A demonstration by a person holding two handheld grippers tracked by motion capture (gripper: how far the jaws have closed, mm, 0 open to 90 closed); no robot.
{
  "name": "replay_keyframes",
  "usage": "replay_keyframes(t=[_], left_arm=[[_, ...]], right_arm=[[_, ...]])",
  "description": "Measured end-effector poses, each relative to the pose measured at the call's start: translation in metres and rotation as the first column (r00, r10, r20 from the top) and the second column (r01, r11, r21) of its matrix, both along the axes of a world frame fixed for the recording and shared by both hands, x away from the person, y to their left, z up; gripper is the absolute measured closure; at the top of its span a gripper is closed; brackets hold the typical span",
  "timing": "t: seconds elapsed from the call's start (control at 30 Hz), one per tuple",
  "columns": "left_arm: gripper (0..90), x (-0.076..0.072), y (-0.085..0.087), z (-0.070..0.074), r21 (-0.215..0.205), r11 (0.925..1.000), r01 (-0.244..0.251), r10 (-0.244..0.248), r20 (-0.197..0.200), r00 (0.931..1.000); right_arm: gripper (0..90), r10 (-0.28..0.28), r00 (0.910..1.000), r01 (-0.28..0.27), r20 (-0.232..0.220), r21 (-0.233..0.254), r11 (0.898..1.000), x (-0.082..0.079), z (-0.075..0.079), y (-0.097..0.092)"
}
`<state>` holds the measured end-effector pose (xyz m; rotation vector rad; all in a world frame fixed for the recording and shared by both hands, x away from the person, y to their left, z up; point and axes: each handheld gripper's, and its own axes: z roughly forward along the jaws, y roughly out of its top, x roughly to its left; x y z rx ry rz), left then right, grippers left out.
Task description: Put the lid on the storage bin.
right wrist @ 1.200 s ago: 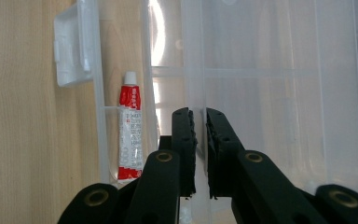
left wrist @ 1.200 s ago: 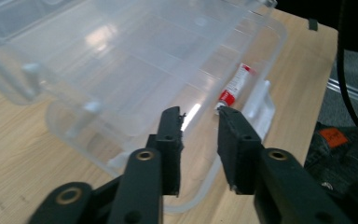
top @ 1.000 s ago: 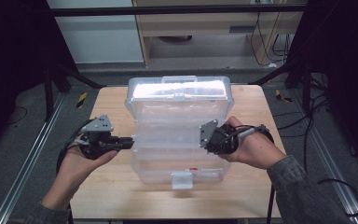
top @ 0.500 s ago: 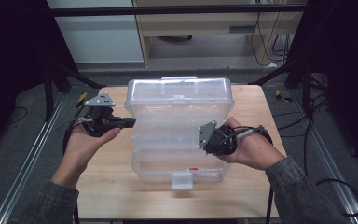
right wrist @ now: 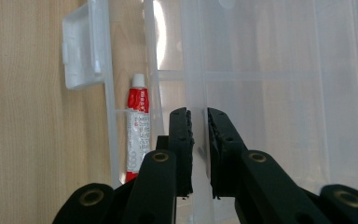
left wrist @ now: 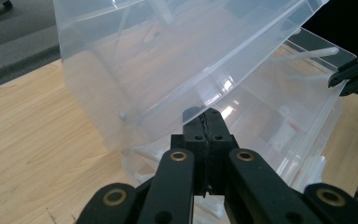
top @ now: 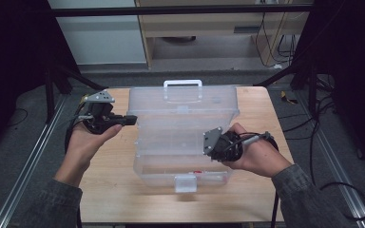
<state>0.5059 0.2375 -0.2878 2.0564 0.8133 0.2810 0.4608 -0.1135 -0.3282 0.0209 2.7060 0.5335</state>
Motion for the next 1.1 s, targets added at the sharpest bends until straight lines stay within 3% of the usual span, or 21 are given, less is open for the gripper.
replay_keyframes(t=[0.23, 0.33, 0.37, 0.43, 0.53, 0.63, 0.87, 0.97, 1.1], left_arm=[[89.9, -0.002, 0.001, -0.003, 0.016, 0.9999, 0.006, -0.005, -0.008, 1.0], [89.9, -0.005, 0.001, -0.005, 0.015, 0.9999, 0.008, -0.008, -0.008, 0.9999], [89.9, -0.007, 0.0, -0.007, 0.019, 0.9998, 0.011, -0.011, -0.008, 0.9999], [89.9, -0.008, 0.0, -0.008, 0.026, 0.9995, 0.016, -0.015, -0.006, 0.9999], [89.9, -0.011, -0.001, -0.01, 0.03, 0.9994, 0.019, -0.019, -0.008, 0.9998], [89.9, -0.014, 0.0, -0.013, 0.034, 0.999, 0.03, -0.03, -0.01, 0.9995], [89.9, -0.022, 0.0, -0.025, 0.032, 0.9986, 0.043, -0.042, -0.017, 0.999], [89.9, -0.027, 0.0, -0.029, 0.041, 0.9979, 0.05, -0.05, -0.015, 0.9987], [89.9, -0.033, 0.001, -0.035, 0.04, 0.9975, 0.059, -0.058, -0.015, 0.9982]], right_arm=[[75.9, -0.009, 1.0, 0.009, 0.001, 0.028, 1.0, -0.004, -0.001, -0.004], [67.6, -0.038, 0.9993, 0.038, 0.003, 0.072, 0.997, -0.007, -0.002, -0.008], [61.2, -0.079, 0.9968, 0.079, 0.002, 0.12, 0.99, -0.01, -0.001, -0.013], [58.0, -0.093, 0.9957, 0.092, 0.001, 0.138, 0.986, -0.011, -0.001, -0.015], [47.5, -0.166, 0.9858, 0.168, -0.025, 0.204, 0.964, -0.015, 0.001, -0.024], [40.4, -0.216, 0.9753, 0.221, -0.044, 0.233, 0.947, -0.02, 0.001, -0.033], [30.2, -0.27, 0.962, 0.271, -0.041, 0.253, 0.929, -0.032, -0.001, -0.054], [23.6, -0.311, 0.95, 0.308, -0.03, 0.244, 0.919, -0.039, -0.006, -0.066], [20.7, -0.334, 0.942, 0.331, -0.03, 0.251, 0.91, -0.044, -0.01, -0.073]])
